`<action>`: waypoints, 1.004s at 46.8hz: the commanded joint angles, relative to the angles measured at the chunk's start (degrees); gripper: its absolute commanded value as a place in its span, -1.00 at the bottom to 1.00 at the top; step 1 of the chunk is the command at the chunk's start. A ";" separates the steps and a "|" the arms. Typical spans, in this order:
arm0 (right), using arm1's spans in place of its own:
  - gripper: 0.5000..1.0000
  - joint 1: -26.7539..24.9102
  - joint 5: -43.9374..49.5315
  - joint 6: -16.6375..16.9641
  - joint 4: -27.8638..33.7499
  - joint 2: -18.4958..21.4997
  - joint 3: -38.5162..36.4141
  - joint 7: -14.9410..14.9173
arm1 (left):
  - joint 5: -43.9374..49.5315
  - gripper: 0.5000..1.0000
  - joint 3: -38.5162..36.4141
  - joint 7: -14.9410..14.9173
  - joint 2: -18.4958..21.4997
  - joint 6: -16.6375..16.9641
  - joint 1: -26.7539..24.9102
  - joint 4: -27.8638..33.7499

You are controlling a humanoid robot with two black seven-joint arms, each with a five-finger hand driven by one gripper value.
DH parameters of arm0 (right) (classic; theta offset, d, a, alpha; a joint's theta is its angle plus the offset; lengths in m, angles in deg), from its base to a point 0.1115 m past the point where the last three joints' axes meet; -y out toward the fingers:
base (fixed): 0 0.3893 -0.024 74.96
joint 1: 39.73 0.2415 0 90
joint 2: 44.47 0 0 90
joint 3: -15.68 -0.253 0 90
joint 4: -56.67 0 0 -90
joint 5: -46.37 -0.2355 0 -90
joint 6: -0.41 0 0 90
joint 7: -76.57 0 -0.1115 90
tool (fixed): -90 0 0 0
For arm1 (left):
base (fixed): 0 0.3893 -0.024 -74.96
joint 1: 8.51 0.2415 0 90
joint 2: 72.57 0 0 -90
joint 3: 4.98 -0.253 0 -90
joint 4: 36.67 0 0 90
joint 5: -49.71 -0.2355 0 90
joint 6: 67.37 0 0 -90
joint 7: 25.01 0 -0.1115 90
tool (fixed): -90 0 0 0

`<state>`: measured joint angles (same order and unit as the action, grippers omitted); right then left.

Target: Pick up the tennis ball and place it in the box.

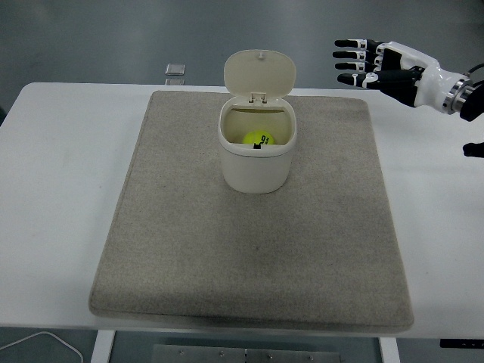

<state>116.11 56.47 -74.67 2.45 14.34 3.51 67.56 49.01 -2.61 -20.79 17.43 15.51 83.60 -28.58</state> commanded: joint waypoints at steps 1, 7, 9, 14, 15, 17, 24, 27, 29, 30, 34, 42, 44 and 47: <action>0.61 -0.62 -4.55 -2.26 1.04 1.30 -0.04 -0.04 | 0.00 0.99 0.00 0.00 0.00 0.00 0.00 0.00; 0.61 -1.41 -12.02 -4.98 1.84 2.54 -0.04 -0.04 | 0.00 0.99 0.00 0.00 0.00 0.00 0.00 0.00; 0.61 -1.59 -13.70 -5.42 2.27 2.54 -0.04 -0.04 | 0.00 0.99 0.00 0.00 0.00 0.00 0.00 0.00; 0.61 -1.85 -18.35 -5.69 3.77 3.41 -0.13 -0.04 | 0.00 0.99 0.00 0.00 0.00 0.00 0.09 0.00; 0.61 -1.94 -19.67 -5.69 4.12 3.68 -0.30 -0.04 | 0.00 0.99 0.00 0.00 0.00 0.00 0.00 0.00; 0.61 -2.12 -22.04 -5.78 4.30 3.94 -0.65 -0.04 | 0.00 0.99 0.00 0.00 0.00 0.00 0.00 0.00; 0.62 -3.26 -23.46 -7.27 4.65 4.12 -0.92 -0.57 | 0.00 0.99 0.00 0.00 0.00 0.00 0.00 0.00; 0.62 -3.87 -23.46 -7.19 4.74 4.21 -0.92 -0.57 | 0.00 0.99 0.00 0.00 0.00 0.00 0.00 0.00; 0.62 -3.88 -23.46 -7.18 4.91 4.29 -0.92 -0.57 | 0.00 0.99 0.00 0.00 0.00 0.00 0.00 0.00; 0.62 -3.96 -23.46 -7.18 4.91 4.29 -0.92 -0.57 | 0.00 0.99 0.00 0.00 0.00 0.00 0.00 0.00; 0.62 -4.40 -23.46 -7.18 4.91 4.56 -0.92 -0.57 | 0.00 0.99 0.00 0.00 0.00 0.00 0.00 0.00; 0.62 -5.02 -23.46 -7.27 4.91 4.82 -0.92 -0.74 | 0.00 0.99 0.00 0.00 0.00 0.00 0.09 0.00; 0.62 -5.28 -23.46 -7.27 4.91 4.73 -0.92 -0.83 | 0.00 0.99 0.00 0.00 0.00 0.00 0.00 0.00; 0.62 -5.37 -23.46 -7.27 4.91 4.65 -1.01 -0.92 | 0.00 0.99 0.00 0.00 0.00 0.00 0.00 0.00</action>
